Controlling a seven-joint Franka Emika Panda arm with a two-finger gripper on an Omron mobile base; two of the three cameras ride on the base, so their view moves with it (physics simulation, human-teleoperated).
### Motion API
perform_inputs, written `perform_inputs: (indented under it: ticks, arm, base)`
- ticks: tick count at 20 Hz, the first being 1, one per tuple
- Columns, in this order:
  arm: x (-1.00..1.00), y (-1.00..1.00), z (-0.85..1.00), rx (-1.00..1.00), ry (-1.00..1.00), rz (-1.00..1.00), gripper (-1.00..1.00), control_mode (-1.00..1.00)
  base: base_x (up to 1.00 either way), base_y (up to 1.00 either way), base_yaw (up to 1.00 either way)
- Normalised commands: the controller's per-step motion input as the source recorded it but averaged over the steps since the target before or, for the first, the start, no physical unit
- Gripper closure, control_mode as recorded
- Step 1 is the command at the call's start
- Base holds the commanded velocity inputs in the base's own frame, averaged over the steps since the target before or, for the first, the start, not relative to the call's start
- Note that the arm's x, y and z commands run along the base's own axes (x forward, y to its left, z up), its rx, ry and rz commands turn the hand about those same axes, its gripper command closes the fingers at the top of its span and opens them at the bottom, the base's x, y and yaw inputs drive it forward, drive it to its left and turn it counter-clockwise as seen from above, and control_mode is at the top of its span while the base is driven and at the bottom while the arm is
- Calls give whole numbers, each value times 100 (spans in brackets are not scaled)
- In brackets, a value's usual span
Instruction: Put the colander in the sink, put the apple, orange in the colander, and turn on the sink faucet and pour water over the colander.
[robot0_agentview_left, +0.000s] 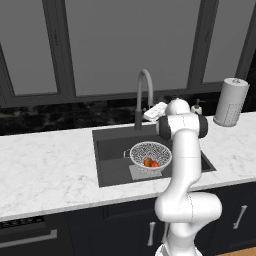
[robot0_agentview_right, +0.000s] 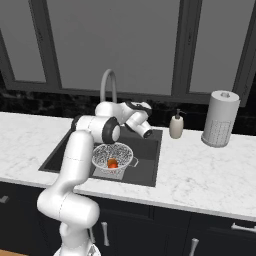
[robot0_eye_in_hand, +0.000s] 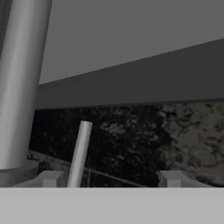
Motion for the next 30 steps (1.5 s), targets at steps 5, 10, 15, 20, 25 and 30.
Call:
perform_inputs:
  ticks: [5,10,15,20,25,30]
  arm:
    - [14,-1,0,2,0,0,100,-100]
    - [5,-24,0,8,-4,0,100,-100]
    - [9,-72,0,6,-1,-7,100,-100]
    - [16,-88,0,1,5,-17,100,-100]
    - [10,-94,0,0,9,-23,100,-100]
    - [1,-100,0,0,6,-20,100,-100]
  base:
    - [0,0,0]
    - [0,0,0]
    - [0,0,0]
    - [0,0,0]
    - [0,0,0]
    - [0,0,0]
